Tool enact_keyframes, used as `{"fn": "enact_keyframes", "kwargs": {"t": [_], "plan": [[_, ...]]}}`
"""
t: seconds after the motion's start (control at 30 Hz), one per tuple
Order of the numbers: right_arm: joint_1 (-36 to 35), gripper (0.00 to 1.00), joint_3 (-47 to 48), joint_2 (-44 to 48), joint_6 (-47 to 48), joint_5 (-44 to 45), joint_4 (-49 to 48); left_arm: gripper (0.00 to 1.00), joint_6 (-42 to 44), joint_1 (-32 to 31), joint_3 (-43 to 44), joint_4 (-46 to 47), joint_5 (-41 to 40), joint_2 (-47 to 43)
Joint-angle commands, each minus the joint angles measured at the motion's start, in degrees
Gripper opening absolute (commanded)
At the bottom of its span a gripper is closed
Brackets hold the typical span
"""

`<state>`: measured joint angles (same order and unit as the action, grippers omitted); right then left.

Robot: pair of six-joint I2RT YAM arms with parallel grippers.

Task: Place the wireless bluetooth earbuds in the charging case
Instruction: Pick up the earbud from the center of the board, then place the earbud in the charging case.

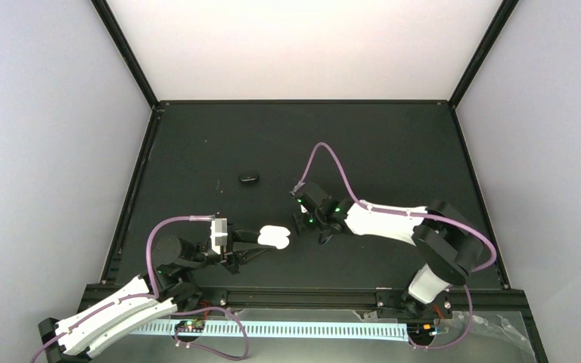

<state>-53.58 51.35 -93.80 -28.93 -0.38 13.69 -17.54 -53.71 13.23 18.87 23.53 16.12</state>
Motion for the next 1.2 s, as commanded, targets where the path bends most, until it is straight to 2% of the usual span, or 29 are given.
{"fn": "enact_keyframes", "kwargs": {"t": [0.0, 0.23, 0.37, 0.5, 0.73, 0.93, 1.17], "plan": [[0.7, 0.01, -2.4, 7.3, 1.5, 2.6, -1.3, 0.02, 0.7, -0.3, 0.4, 0.9, -0.5, -0.2], [1.6, 0.01, -5.8, 26.8, 5.7, 5.1, 1.3, 0.02, -0.4, -0.3, 0.3, 2.7, -0.7, -1.2], [1.6, 0.01, -3.5, 37.7, 9.4, 4.1, 5.8, 0.02, -0.4, -0.3, 0.4, 5.5, -0.4, 0.4], [1.5, 0.01, 0.6, 44.5, 15.6, -0.7, 10.7, 0.02, -0.1, -0.3, 1.4, 7.7, 1.3, 3.7], [1.6, 0.01, 8.7, 50.3, 25.3, -15.6, 18.8, 0.02, 1.0, -0.3, 3.5, 8.8, 4.9, 7.6], [1.4, 0.01, 16.7, 46.4, 28.7, -31.3, 26.6, 0.02, 1.5, -0.3, 5.0, 10.0, 8.6, 11.4], [-0.8, 0.01, 18.0, 45.0, 28.4, -36.0, 24.7, 0.01, 1.2, -0.3, 6.3, 11.7, 12.5, 15.4]]}}
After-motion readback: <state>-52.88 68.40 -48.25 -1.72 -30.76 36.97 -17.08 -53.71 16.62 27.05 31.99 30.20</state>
